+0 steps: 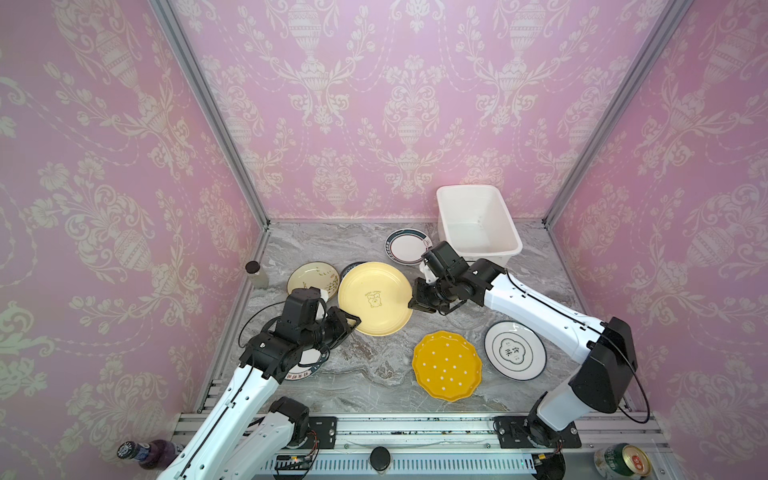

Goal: Place the plates into the plastic bin on the countertop
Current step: 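Grip the bear plate rim with the right gripper and tilt it upright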

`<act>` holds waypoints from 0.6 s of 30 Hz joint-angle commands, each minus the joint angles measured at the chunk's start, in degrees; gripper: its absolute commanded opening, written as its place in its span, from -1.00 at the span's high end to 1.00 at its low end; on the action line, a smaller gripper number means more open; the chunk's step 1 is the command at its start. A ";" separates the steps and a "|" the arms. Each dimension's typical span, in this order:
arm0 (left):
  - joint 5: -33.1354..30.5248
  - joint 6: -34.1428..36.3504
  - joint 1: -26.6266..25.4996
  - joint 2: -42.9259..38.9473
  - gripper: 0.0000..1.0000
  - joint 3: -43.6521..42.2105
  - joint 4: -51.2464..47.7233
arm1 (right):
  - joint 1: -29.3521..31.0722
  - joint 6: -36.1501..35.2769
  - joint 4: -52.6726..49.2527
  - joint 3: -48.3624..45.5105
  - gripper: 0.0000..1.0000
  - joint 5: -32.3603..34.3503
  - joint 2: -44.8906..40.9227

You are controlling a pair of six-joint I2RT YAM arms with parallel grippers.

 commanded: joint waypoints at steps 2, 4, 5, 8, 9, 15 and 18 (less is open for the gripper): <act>-1.48 -0.75 -0.35 -1.31 0.71 -1.03 1.29 | 0.30 1.43 1.68 0.20 1.00 -1.74 -1.90; -1.70 -0.73 -0.33 -1.54 0.85 -0.94 1.24 | 0.36 1.34 1.72 0.21 1.00 -1.93 -2.05; -1.90 -0.71 -0.34 -1.55 0.93 -0.87 1.12 | 0.28 1.30 1.64 0.29 1.00 -1.86 -2.18; -2.49 -0.72 -0.30 -1.56 1.00 -0.36 0.35 | 0.27 0.47 1.08 0.38 1.00 -1.52 -2.68; -2.49 -0.84 -0.30 -1.54 1.00 -0.19 0.21 | 0.19 0.01 0.87 0.31 1.00 -1.49 -2.88; -0.22 1.28 -0.30 0.82 1.00 4.19 -3.16 | -0.13 -7.51 -0.78 0.79 0.40 -1.12 -5.25; 3.10 3.76 -0.30 3.20 1.00 7.80 -6.01 | -0.59 -13.83 -2.04 0.43 0.19 -2.15 -7.48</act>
